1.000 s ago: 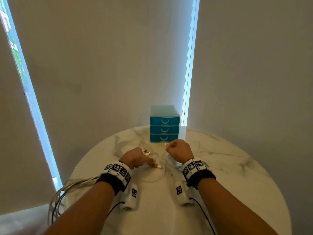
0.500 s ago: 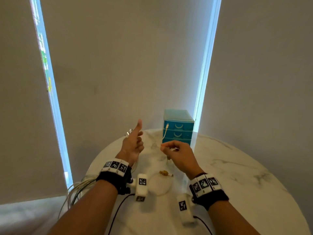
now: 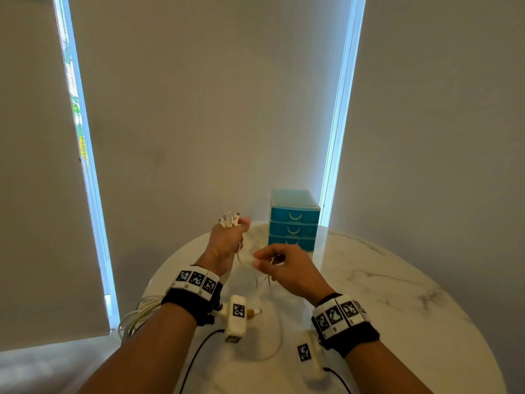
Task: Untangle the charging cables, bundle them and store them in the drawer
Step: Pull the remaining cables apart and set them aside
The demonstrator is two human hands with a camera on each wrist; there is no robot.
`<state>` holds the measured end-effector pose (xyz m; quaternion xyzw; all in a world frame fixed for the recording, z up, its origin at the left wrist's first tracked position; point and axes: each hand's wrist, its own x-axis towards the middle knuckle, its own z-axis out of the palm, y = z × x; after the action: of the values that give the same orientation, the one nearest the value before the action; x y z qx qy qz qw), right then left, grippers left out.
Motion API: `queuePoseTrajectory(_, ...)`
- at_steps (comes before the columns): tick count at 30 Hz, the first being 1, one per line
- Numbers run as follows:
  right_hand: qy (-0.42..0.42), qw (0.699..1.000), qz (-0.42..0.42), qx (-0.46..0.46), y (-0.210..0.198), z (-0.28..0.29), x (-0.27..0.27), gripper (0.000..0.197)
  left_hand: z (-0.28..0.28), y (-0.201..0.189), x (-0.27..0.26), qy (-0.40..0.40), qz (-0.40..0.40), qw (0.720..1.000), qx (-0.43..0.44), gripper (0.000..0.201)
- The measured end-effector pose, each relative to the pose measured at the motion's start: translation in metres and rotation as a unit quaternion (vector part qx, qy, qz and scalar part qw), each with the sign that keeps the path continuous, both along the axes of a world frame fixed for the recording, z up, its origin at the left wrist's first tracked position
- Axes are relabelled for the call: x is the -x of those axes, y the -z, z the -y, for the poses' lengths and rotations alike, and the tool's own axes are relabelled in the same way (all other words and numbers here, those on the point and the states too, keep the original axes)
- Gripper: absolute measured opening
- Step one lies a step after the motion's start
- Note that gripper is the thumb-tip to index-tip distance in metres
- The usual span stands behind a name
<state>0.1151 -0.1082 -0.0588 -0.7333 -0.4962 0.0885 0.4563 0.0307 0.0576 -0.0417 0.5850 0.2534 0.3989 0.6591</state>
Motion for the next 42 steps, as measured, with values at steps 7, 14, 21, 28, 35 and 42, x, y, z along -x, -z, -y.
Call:
queuePoseTrajectory(7, 0.134, 0.966, -0.157, -0.155, -0.008, 0.034, -0.050, 0.034, -0.030, -0.019, 0.015, -0.076, 0.117, 0.987, 0.075, 0.042)
queuePoseTrajectory(14, 0.190, 0.978, -0.077, -0.047, -0.021, 0.066, -0.087, 0.018, -0.041, -0.038, 0.034, -0.049, 0.206, 0.969, 0.126, 0.026)
queuePoseTrajectory(21, 0.159, 0.983, -0.003, -0.087, -0.050, 0.063, -0.079, 0.020, 0.013, -0.044, 0.023, 0.073, -0.046, 0.984, -0.158, 0.020)
queuePoseTrajectory(28, 0.168, 0.981, 0.071, -0.067, -0.068, 0.058, -0.062, 0.018, 0.049, -0.042, 0.013, 0.133, -0.132, 0.939, -0.289, 0.034)
queuePoseTrajectory(35, 0.230, 0.972, -0.048, 0.002, -0.049, 0.071, -0.051, 0.049, 0.030, -0.051, 0.017, 0.100, -0.170, 0.908, -0.370, 0.052)
queuePoseTrajectory(42, 0.035, 0.694, -0.678, -0.241, -0.014, 0.067, -0.062, 0.041, 0.044, -0.059, 0.027, 0.181, -0.206, 0.877, -0.396, 0.026)
